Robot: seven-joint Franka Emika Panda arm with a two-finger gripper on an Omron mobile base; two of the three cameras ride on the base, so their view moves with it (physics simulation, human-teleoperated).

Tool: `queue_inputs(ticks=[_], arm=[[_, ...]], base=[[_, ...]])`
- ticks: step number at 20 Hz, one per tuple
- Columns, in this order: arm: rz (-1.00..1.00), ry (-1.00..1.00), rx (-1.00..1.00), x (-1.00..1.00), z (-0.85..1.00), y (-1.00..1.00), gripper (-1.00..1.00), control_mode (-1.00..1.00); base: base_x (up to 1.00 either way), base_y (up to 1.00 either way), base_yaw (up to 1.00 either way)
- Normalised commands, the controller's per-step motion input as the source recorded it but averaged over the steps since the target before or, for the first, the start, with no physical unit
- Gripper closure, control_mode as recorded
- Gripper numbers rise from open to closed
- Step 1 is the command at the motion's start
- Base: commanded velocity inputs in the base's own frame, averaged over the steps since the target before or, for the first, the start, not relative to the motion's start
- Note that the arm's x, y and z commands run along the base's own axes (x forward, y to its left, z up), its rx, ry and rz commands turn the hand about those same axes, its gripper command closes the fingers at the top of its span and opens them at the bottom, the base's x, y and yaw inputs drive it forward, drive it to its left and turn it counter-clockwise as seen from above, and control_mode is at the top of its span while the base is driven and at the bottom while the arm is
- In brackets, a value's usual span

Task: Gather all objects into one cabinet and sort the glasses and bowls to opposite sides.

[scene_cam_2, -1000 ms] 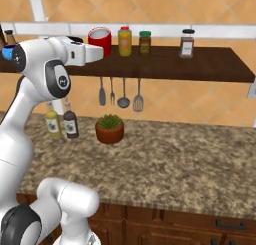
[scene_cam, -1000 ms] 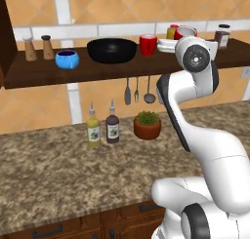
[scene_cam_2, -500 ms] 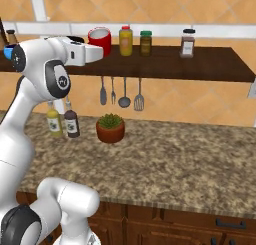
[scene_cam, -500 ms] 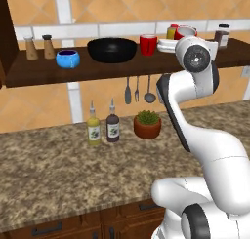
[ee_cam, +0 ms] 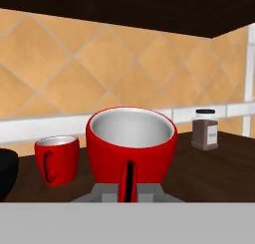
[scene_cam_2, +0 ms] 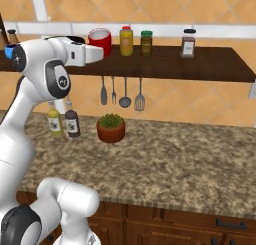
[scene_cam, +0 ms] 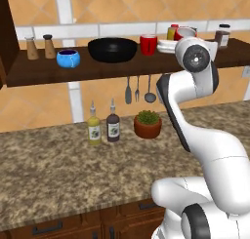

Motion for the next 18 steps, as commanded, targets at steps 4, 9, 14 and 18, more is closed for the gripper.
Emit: queue_inputs(ticks=[4, 9, 14, 18], arm=[[-0.05, 0.41, -0.04, 0.04, -0.03, -0.02, 1.00, -1.00], [-0.01, 0.14, -0.01, 0.06, 0.00, 0.00, 1.00, -1.00], [0.10, -0.01, 0.01, 0.25, -0.03, -0.24, 1.00, -1.00], [0.13, -0.03, 0.00, 0.24, -0.17, -0.21, 1.00, -1.00]], base=[[0.00, 0.00, 0.00], [0.00, 0.00, 0.00], [0.00, 0.00, 0.00], [0.00, 0.00, 0.00]])
